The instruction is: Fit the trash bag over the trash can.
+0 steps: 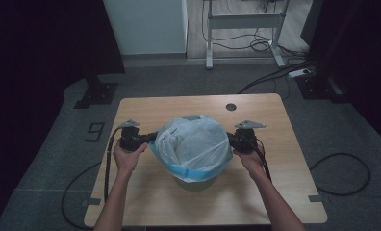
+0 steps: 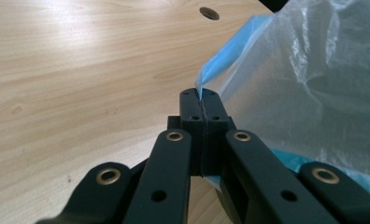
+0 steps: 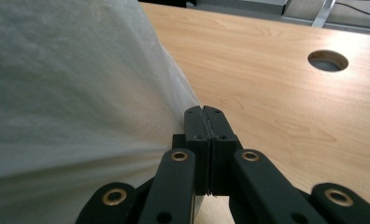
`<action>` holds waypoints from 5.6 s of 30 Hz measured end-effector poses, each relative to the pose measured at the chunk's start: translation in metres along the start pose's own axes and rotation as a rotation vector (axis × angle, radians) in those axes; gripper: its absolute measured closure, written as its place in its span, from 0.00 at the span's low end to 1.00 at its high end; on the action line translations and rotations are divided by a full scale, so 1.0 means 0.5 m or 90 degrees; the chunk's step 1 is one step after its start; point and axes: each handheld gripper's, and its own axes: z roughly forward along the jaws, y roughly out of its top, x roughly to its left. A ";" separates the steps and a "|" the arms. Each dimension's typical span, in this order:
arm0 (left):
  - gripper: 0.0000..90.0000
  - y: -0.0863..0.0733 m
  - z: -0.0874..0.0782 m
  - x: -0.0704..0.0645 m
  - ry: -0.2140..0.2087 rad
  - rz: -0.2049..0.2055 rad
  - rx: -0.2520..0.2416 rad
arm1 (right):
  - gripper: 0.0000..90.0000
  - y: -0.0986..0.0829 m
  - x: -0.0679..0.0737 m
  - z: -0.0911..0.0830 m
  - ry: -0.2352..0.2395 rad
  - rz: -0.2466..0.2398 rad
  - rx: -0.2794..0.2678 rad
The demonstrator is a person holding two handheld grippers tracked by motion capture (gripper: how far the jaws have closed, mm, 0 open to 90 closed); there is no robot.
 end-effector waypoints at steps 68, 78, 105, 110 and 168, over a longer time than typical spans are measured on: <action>1.00 -0.016 -0.017 -0.017 -0.004 0.003 -0.028 | 0.99 -0.098 0.196 -0.220 0.211 -0.224 -0.122; 1.00 -0.018 -0.022 -0.014 -0.004 0.000 -0.030 | 0.59 -0.099 0.187 -0.241 0.212 -0.217 -0.144; 1.00 -0.020 -0.024 -0.013 -0.005 -0.003 -0.034 | 0.56 -0.087 0.176 -0.223 0.324 -0.267 -0.124; 1.00 -0.021 -0.023 -0.013 -0.006 -0.003 -0.034 | 0.55 -0.087 0.190 -0.247 0.350 -0.265 -0.136; 0.99 -0.026 -0.032 -0.014 -0.004 -0.013 -0.051 | 0.78 -0.019 0.309 -0.214 0.333 -0.276 -0.102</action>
